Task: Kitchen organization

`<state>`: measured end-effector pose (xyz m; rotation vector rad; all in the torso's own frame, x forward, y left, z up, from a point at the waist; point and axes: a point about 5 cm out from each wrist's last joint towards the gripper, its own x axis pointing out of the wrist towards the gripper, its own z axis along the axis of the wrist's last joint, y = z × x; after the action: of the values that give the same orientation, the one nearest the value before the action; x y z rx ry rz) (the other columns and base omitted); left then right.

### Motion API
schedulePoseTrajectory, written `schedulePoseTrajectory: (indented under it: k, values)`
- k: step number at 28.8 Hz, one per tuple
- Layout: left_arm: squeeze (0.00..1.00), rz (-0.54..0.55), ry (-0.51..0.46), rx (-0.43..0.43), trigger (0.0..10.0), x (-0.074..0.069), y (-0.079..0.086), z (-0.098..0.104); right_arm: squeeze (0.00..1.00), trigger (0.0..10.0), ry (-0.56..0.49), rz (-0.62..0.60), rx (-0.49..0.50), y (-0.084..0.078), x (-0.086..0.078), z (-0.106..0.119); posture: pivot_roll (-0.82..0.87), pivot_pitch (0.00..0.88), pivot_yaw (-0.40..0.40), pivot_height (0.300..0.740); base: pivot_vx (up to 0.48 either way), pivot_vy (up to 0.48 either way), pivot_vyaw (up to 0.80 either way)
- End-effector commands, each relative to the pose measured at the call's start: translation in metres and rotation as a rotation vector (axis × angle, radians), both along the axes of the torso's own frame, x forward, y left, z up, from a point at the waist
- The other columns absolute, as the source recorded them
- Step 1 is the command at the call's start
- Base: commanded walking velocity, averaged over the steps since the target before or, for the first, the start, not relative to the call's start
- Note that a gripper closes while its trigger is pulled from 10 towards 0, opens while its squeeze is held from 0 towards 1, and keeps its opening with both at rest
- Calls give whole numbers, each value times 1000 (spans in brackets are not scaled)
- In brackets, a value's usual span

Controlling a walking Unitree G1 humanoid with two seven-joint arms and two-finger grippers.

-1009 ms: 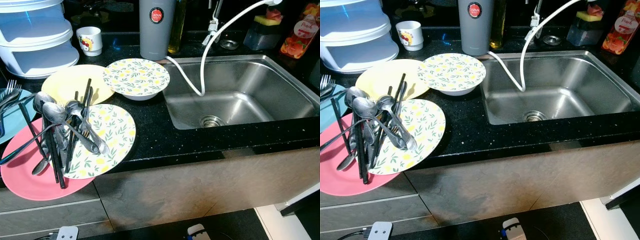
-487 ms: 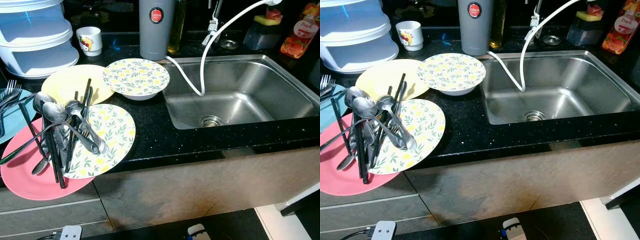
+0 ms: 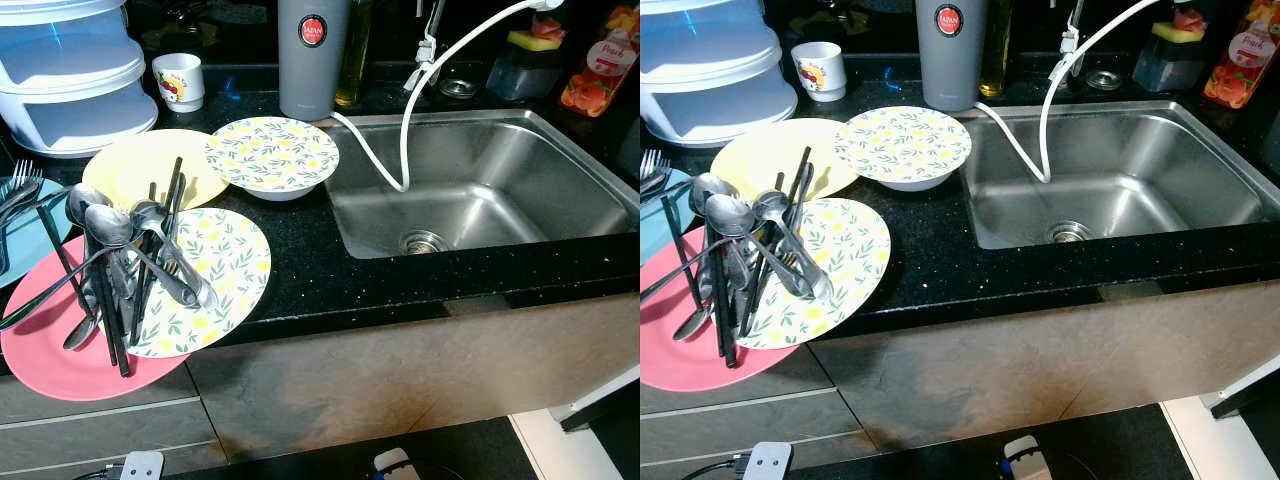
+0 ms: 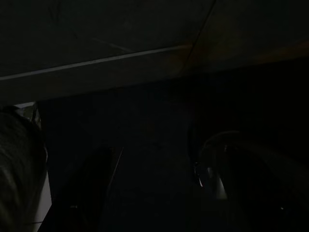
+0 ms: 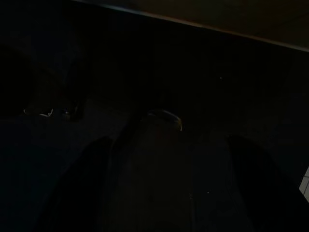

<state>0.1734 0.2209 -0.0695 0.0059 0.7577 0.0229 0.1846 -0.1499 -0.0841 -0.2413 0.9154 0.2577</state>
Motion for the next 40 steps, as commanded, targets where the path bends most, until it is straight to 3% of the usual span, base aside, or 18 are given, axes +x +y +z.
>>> schedulePoseTrajectory:
  k: [1, 11, 25, 40]
  values:
    - [0, 13, 40, -14, 10000, -12, -2, -7, 0, 10000, 72, 15, 2, 0, -19, -9, 82, 191, 10, 740, 0, 0, 0]
    - [0, 0, 16, -23, 10000, -3, -4, -4, 0, 10000, 58, 20, 8, 2, -14, -7, 85, 185, 12, 740, 0, 0, 0]
    - [0, 8, 44, -19, 10000, -12, -2, -7, 0, 10000, 68, 27, 0, 2, -18, -9, 90, 198, 10, 740, 0, 0, 0]
    - [0, 15, 31, -26, 10000, -5, -2, -5, 0, 10000, 59, 24, 16, 6, -13, -7, 96, 194, 7, 740, 0, 0, 0]
